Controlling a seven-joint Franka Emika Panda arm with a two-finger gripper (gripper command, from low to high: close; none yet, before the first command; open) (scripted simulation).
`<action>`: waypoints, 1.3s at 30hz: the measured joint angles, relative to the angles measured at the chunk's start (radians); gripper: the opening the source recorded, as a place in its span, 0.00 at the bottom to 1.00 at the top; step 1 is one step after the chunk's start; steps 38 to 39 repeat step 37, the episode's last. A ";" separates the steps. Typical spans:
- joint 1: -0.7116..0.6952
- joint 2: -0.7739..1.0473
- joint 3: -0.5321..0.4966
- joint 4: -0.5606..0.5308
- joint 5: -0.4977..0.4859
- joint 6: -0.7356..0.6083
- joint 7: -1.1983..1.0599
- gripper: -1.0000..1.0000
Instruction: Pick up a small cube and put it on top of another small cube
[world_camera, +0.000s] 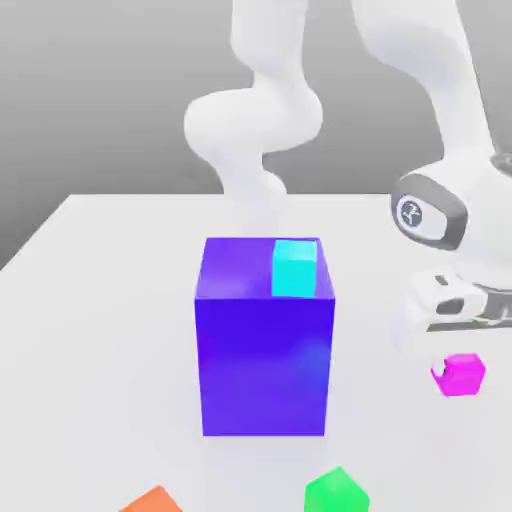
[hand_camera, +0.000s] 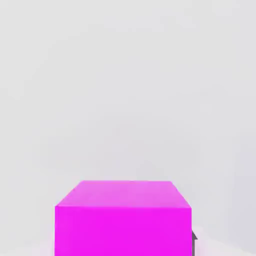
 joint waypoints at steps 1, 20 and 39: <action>-0.001 0.003 -0.015 0.007 0.006 -0.006 0.049 0.00; -0.014 0.018 -0.306 0.134 0.117 -0.103 0.975 0.00; -0.069 0.144 -0.354 0.200 0.255 0.001 1.321 1.00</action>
